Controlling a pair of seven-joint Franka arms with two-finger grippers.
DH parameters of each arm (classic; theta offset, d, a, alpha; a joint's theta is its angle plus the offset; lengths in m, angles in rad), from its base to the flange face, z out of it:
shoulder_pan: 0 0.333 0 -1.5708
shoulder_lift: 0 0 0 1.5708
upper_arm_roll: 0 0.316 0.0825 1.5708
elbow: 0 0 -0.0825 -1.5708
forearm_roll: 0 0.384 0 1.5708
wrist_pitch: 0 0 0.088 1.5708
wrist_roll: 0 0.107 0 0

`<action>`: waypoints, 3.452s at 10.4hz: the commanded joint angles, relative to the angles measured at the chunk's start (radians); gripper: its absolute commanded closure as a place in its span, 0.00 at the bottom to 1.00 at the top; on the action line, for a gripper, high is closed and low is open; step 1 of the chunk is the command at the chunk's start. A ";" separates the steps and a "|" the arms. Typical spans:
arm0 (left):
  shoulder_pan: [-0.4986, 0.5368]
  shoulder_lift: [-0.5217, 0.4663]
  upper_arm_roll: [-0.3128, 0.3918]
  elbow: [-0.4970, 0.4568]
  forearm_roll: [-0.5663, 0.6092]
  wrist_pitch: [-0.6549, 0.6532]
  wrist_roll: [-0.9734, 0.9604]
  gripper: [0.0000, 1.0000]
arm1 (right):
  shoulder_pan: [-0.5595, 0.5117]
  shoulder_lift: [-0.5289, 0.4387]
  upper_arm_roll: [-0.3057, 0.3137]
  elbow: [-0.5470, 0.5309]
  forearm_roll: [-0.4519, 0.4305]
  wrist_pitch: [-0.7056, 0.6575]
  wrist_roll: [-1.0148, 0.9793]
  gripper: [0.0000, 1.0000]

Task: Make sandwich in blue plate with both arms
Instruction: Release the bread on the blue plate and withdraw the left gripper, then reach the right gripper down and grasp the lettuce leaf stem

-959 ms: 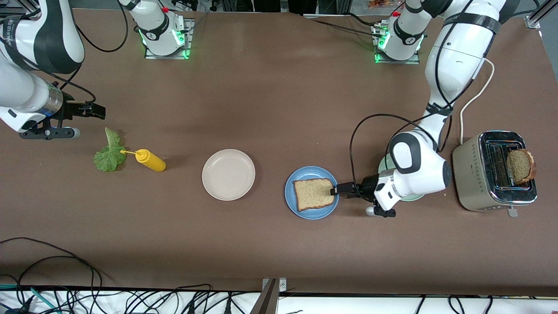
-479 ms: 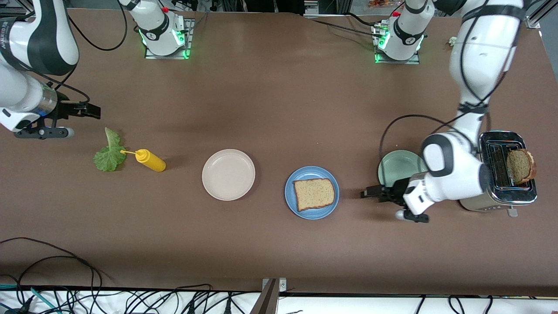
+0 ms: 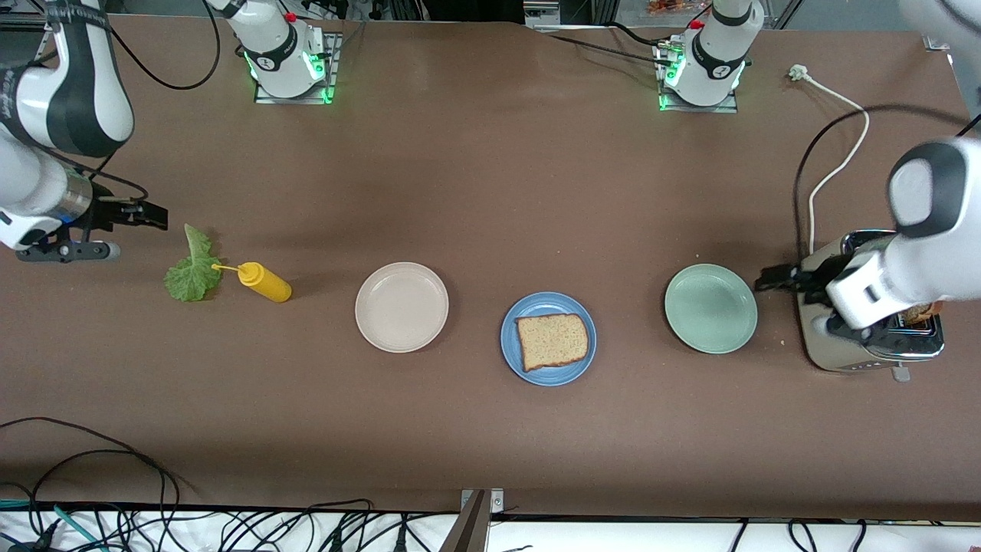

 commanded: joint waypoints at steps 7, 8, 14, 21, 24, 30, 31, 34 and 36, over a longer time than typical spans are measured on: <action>0.035 -0.214 -0.011 0.000 0.212 -0.239 -0.056 0.00 | -0.031 0.212 -0.021 -0.007 -0.009 0.156 -0.013 0.00; 0.029 -0.210 -0.014 -0.003 0.215 -0.237 -0.103 0.00 | -0.031 0.212 -0.021 -0.008 -0.006 0.148 -0.013 0.00; 0.022 -0.227 -0.029 -0.006 0.211 -0.288 -0.174 0.00 | -0.039 0.322 -0.019 -0.007 0.010 0.271 -0.008 0.00; 0.030 -0.251 -0.043 0.018 0.201 -0.286 -0.249 0.00 | -0.039 0.375 -0.018 -0.001 0.117 0.280 -0.002 0.00; 0.035 -0.279 -0.045 0.044 0.192 -0.286 -0.272 0.00 | -0.048 0.427 -0.019 0.027 0.117 0.318 -0.013 0.00; 0.030 -0.279 -0.040 0.044 0.192 -0.285 -0.318 0.00 | -0.056 0.428 -0.019 0.042 0.117 0.329 -0.025 1.00; 0.032 -0.279 -0.040 0.044 0.191 -0.285 -0.318 0.00 | -0.056 0.428 -0.019 0.048 0.117 0.329 -0.025 1.00; 0.033 -0.279 -0.040 0.049 0.191 -0.286 -0.318 0.00 | -0.056 0.428 -0.019 0.074 0.116 0.322 -0.031 1.00; 0.035 -0.279 -0.039 0.050 0.192 -0.286 -0.318 0.00 | -0.053 0.409 -0.019 0.119 0.116 0.274 -0.047 1.00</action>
